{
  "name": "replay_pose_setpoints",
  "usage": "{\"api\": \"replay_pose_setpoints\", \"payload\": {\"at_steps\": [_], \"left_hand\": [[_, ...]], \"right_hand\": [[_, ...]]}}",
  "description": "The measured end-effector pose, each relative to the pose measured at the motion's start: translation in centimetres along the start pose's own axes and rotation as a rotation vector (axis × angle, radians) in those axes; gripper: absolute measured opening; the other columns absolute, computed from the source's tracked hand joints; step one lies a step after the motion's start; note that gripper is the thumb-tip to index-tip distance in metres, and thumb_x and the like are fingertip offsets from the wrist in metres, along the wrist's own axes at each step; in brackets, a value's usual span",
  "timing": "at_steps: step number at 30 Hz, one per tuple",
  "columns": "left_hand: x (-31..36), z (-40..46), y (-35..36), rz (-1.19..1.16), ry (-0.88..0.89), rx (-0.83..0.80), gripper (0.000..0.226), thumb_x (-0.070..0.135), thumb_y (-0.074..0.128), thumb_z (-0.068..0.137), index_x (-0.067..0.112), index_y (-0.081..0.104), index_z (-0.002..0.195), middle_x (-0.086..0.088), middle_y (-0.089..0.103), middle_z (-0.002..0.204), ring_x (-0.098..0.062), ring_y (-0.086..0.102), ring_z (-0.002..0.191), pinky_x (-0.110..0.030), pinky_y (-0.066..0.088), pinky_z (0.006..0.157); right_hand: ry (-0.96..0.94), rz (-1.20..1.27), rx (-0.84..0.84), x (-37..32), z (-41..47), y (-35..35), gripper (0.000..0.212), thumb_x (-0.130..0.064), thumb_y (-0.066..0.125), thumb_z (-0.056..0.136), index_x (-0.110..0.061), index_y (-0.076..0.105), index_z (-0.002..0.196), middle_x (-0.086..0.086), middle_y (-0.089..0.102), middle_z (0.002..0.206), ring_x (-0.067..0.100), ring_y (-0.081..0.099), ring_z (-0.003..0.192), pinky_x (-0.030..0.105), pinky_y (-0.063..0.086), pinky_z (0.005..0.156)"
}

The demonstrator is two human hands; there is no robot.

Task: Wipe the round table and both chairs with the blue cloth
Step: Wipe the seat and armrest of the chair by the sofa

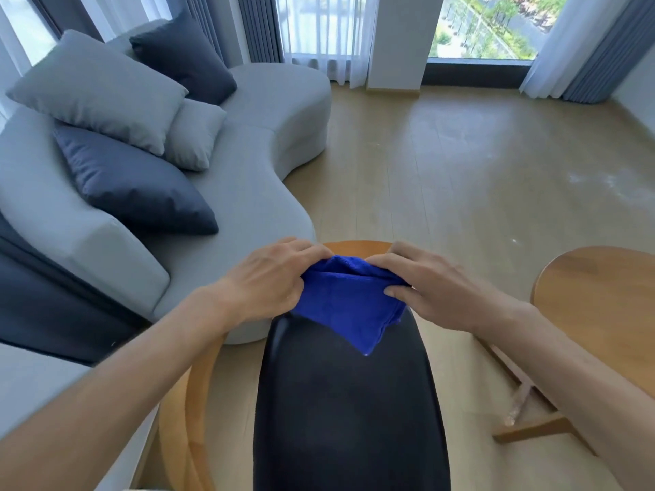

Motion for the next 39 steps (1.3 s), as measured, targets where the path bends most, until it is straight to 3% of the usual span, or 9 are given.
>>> {"api": "replay_pose_setpoints", "payload": {"at_steps": [7, 11, 15, 20, 23, 26, 31, 34, 39], "left_hand": [[1.2, 0.3, 0.1, -0.017, 0.001, -0.058, 0.034, -0.002, 0.037, 0.082, 0.016, 0.054, 0.104, 0.002, 0.059, 0.092, -0.016, 0.050, 0.079, -0.021, 0.038, 0.068], [1.7, -0.1, 0.4, -0.057, 0.023, -0.121, 0.027, 0.028, 0.039, 0.080, 0.024, 0.052, 0.103, 0.012, 0.057, 0.083, -0.006, 0.050, 0.073, -0.015, 0.033, 0.061], [1.4, -0.3, 1.3, 0.041, 0.135, -0.079, 0.043, 0.055, 0.044, 0.087, 0.030, 0.051, 0.121, 0.017, 0.063, 0.097, -0.006, 0.056, 0.076, -0.013, 0.041, 0.065], [0.9, -0.2, 1.1, 0.071, 0.200, -0.046, 0.033, 0.040, 0.037, 0.087, 0.023, 0.062, 0.101, 0.009, 0.056, 0.089, -0.009, 0.048, 0.073, -0.026, 0.044, 0.065], [1.3, 0.1, 1.4, 0.273, 0.243, -0.007, 0.020, 0.023, 0.045, 0.077, 0.024, 0.063, 0.085, 0.010, 0.058, 0.081, -0.015, 0.044, 0.082, -0.032, 0.037, 0.074], [2.1, 0.5, 2.0, 0.409, 0.254, 0.112, 0.014, 0.010, 0.053, 0.062, 0.022, 0.059, 0.066, 0.011, 0.055, 0.064, -0.017, 0.041, 0.070, -0.029, 0.031, 0.062], [2.4, 1.0, 2.9, 0.253, 0.190, 0.229, 0.030, -0.011, 0.069, 0.059, 0.016, 0.064, 0.070, 0.006, 0.062, 0.075, -0.011, 0.034, 0.067, -0.023, 0.037, 0.048], [2.4, 1.1, 2.4, 0.044, 0.208, 0.231, 0.022, -0.008, 0.052, 0.065, 0.011, 0.064, 0.070, 0.007, 0.065, 0.086, -0.012, 0.041, 0.080, -0.024, 0.048, 0.063], [2.7, 0.5, 1.4, -0.210, 0.204, 0.202, 0.004, 0.014, 0.063, 0.070, 0.011, 0.062, 0.066, 0.010, 0.059, 0.101, -0.009, 0.053, 0.089, -0.009, 0.038, 0.077]], "right_hand": [[-0.035, -0.130, -0.098, 0.0, -0.7, -0.6, 0.035, -0.020, 0.042, 0.096, -0.027, 0.046, 0.130, -0.009, 0.051, 0.106, 0.012, 0.044, 0.104, 0.028, 0.040, 0.091], [-0.137, -0.245, -0.071, 0.0, -1.1, -0.1, 0.019, -0.019, 0.040, 0.095, -0.016, 0.057, 0.102, -0.002, 0.052, 0.100, 0.019, 0.048, 0.095, 0.032, 0.046, 0.084], [-0.143, -0.132, -0.125, 0.0, -1.4, 0.1, 0.017, -0.013, 0.041, 0.099, -0.016, 0.054, 0.109, -0.003, 0.049, 0.103, 0.012, 0.041, 0.095, 0.023, 0.036, 0.083], [-0.092, -0.070, -0.212, -0.1, -1.2, 0.2, 0.035, -0.014, 0.040, 0.101, -0.023, 0.043, 0.134, -0.014, 0.042, 0.100, 0.003, 0.035, 0.092, 0.021, 0.035, 0.084], [-0.079, -0.082, -0.217, -0.6, -0.7, 0.1, 0.032, -0.016, 0.041, 0.100, -0.022, 0.045, 0.132, -0.014, 0.043, 0.103, 0.003, 0.035, 0.097, 0.021, 0.034, 0.086], [-0.105, -0.124, -0.207, -1.2, -0.5, -0.1, 0.026, -0.014, 0.042, 0.099, -0.021, 0.049, 0.124, -0.010, 0.044, 0.101, 0.008, 0.039, 0.100, 0.020, 0.034, 0.085], [-0.116, -0.170, -0.062, -1.3, -0.2, 0.3, 0.020, -0.009, 0.051, 0.095, -0.014, 0.058, 0.113, -0.004, 0.052, 0.098, 0.018, 0.048, 0.097, 0.026, 0.042, 0.086], [-0.182, -0.193, 0.115, -0.3, 0.1, 1.2, 0.017, -0.005, 0.063, 0.084, -0.013, 0.063, 0.099, 0.002, 0.061, 0.110, 0.023, 0.052, 0.102, 0.039, 0.050, 0.087], [-0.168, 0.071, 0.135, 0.4, 0.7, 1.0, 0.022, -0.007, 0.051, 0.076, -0.016, 0.054, 0.096, -0.004, 0.035, 0.151, 0.013, 0.028, 0.140, 0.022, 0.027, 0.104]]}}
Point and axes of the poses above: each hand's wrist, its own z-axis towards the middle knuckle, its own y-axis out of the palm, x = y × z, the point moved 1 cm from there along z, towards the middle knuckle
